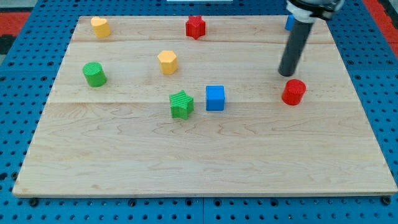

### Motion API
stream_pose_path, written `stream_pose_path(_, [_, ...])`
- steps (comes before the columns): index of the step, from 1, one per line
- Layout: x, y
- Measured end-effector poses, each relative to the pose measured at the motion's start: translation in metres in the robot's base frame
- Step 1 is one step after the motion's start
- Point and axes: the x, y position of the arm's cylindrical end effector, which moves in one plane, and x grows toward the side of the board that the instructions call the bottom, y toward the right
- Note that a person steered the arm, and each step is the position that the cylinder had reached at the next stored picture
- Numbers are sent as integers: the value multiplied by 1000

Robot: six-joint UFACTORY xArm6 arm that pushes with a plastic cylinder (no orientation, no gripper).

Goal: Slide the yellow hexagon below the green star

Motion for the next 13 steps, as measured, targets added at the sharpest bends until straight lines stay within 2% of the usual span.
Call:
stream_pose_path(4, [-5, -20])
stream_pose_path(7, [13, -73])
stream_pose_path(8, [17, -122])
stream_pose_path(9, [-29, -149])
stream_pose_path(10, [-40, -198])
stream_pose_path(11, [-7, -271])
stream_pose_path(12, [-35, -266])
stream_pose_path(13, [-28, -315])
